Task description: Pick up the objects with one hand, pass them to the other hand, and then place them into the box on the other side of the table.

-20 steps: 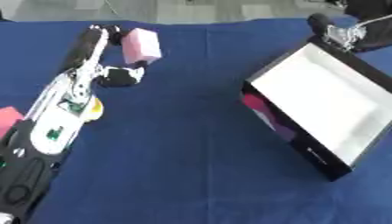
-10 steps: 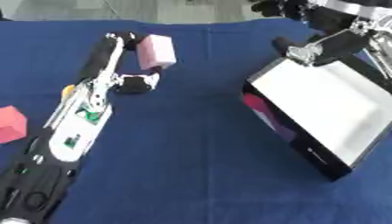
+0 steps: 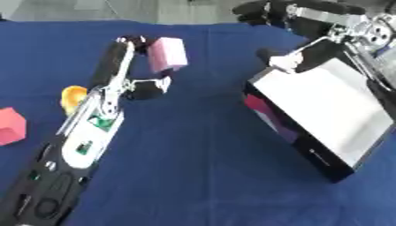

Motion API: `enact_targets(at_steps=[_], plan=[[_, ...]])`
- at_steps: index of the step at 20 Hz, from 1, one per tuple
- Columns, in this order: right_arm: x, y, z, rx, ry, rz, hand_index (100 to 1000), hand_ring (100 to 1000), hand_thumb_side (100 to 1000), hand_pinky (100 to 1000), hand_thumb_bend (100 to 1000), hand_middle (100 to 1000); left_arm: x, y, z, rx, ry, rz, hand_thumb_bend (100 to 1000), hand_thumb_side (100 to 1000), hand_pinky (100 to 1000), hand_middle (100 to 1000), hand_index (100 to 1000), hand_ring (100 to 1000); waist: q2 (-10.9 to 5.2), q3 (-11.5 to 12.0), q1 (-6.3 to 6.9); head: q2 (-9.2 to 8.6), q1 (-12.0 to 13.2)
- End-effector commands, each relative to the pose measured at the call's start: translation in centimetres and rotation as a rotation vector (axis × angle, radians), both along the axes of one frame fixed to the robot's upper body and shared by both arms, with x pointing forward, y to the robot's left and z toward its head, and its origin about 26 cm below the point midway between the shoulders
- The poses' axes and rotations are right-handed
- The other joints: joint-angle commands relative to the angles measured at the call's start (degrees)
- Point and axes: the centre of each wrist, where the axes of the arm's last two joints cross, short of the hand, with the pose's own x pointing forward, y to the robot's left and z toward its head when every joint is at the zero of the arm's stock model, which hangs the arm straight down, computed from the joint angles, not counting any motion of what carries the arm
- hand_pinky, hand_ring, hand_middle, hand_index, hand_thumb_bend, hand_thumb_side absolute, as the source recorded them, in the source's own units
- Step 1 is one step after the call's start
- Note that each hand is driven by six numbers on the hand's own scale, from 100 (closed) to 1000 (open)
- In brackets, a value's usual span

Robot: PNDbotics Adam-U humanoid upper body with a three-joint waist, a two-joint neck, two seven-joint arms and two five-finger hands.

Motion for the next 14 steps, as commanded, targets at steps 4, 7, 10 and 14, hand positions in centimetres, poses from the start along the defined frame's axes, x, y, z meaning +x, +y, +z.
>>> enact_targets(at_steps=[4, 7, 10, 14], plan=[[0.1, 0.7, 1.3, -0.024, -0.057, 0.008, 1000, 1000, 100, 1000, 100, 971, -0.4, -1.5, 1.0, -0.029, -0.053, -0.035, 100, 100, 713, 544, 543, 724, -2.02, 0.31, -0.13, -0.17, -0.37], [0.3, 1.1, 1.3, -0.033, -0.081, 0.014, 996, 1000, 100, 1000, 141, 956, -0.7, -2.1, 1.2, -0.051, -0.063, -0.054, 100, 100, 710, 538, 543, 719, -1.92, 0.71, -0.01, -0.15, -0.51], [0.4, 1.5, 1.3, -0.047, -0.105, 0.02, 991, 1000, 100, 1000, 188, 952, -1.1, -2.7, 1.6, -0.068, -0.08, -0.079, 100, 100, 710, 536, 543, 718, -1.85, 1.23, 0.09, -0.19, -0.52], [0.7, 1.7, 1.1, -0.07, -0.15, 0.02, 982, 1000, 100, 996, 294, 939, -1.6, -3.1, 2.0, -0.074, -0.09, -0.105, 100, 100, 709, 534, 543, 717, -1.85, 1.98, 0.12, -0.38, -0.54]])
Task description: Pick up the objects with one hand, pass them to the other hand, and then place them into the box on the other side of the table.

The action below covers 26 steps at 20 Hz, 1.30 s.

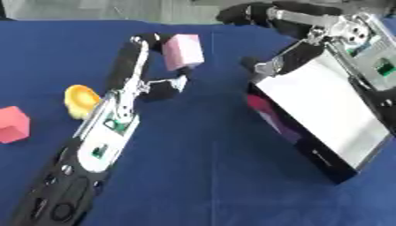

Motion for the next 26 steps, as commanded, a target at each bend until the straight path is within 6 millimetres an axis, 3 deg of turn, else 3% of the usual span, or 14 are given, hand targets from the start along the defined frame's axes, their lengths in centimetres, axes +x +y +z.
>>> enact_targets(at_steps=[1, 3, 10, 26], plan=[[0.1, -0.1, 1.0, -0.024, -0.072, -0.002, 980, 1000, 100, 996, 335, 936, -0.5, -0.5, 1.5, -0.018, -0.042, -0.034, 100, 100, 708, 533, 543, 716, -1.84, 0.3, 0.08, -0.42, -0.18], [0.3, -0.2, 0.8, -0.04, -0.099, -0.002, 977, 997, 100, 993, 378, 930, -0.7, -0.6, 1.6, -0.025, -0.043, -0.042, 100, 100, 706, 529, 542, 714, -1.83, 0.52, 0.01, -0.41, -0.38], [1.1, -0.3, 0.4, -0.078, -0.163, -0.013, 966, 992, 100, 990, 369, 919, -1.1, -1.1, 1.9, -0.058, -0.054, -0.085, 100, 100, 704, 518, 542, 701, -2.04, 0.86, -0.01, -0.11, -1.33], [1.6, 0.2, 0.3, 0.016, -0.172, -0.109, 971, 984, 100, 1000, 389, 916, -1.4, -2.5, 1.0, -0.092, -0.032, -0.121, 100, 100, 699, 512, 542, 698, -1.95, 1.61, 0.35, -0.18, -2.57]])
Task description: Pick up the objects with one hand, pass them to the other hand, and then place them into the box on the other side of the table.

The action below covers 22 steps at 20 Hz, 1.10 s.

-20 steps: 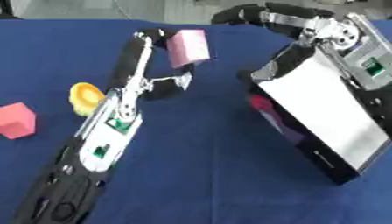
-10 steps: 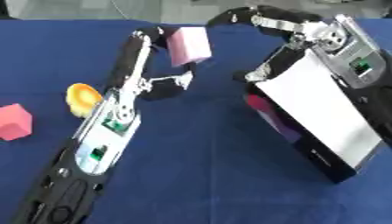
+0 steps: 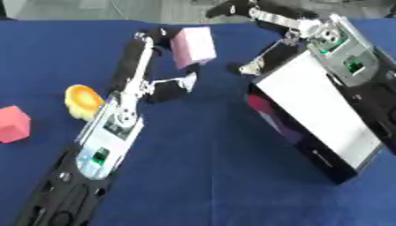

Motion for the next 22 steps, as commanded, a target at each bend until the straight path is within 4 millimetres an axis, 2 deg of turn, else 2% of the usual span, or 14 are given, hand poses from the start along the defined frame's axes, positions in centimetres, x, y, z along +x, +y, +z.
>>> enact_targets(at_steps=[1, 7, 22], plan=[[-0.2, 0.3, 1.3, 0.001, -0.025, 0.0, 973, 984, 100, 1000, 393, 916, -0.2, -0.5, 0.6, -0.013, -0.024, -0.007, 100, 100, 699, 512, 541, 698, -1.95, 0.13, 0.31, -0.2, -0.36], [-0.4, 0.6, 1.3, -0.017, 0.004, 0.004, 979, 987, 100, 1000, 409, 918, -0.1, -1.1, 0.2, -0.03, -0.026, 0.005, 100, 100, 694, 507, 541, 695, -1.94, 0.46, 0.18, -0.36, -0.58], [-0.2, 0.8, 1.1, -0.013, 0.045, -0.009, 979, 980, 100, 1000, 379, 911, -0.3, -1.7, 0.0, -0.061, -0.027, -0.032, 100, 110, 692, 503, 542, 694, -1.72, 1.04, -0.05, -0.57, -1.33]])
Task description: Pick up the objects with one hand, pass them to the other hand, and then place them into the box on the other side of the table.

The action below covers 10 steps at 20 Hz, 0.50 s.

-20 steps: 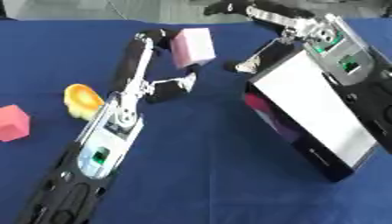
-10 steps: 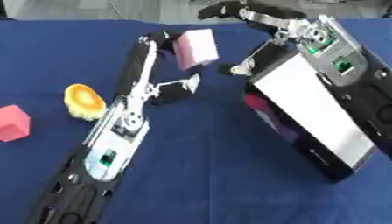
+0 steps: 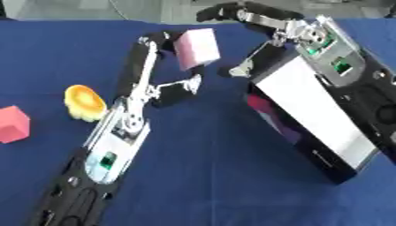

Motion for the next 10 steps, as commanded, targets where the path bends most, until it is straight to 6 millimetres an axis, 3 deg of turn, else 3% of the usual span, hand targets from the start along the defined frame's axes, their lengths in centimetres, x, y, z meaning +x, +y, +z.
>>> enact_targets(at_steps=[1, 10], plan=[[-0.06, 0.07, 1.26, 0.008, -0.021, 0.002, 979, 979, 100, 1000, 374, 911, -0.2, -0.45, 0.7, -0.017, -0.019, -0.022, 100, 109, 692, 503, 542, 694, -1.71, 0.11, -0.06, -0.55, -0.37], [-0.13, 0.26, 1.37, 0.02, 0.012, 0.004, 982, 978, 100, 1000, 336, 911, -0.01, -0.86, 0.13, -0.02, 0.011, -0.027, 100, 114, 690, 502, 543, 695, -1.65, 0.24, -0.09, -0.41, -0.62]])
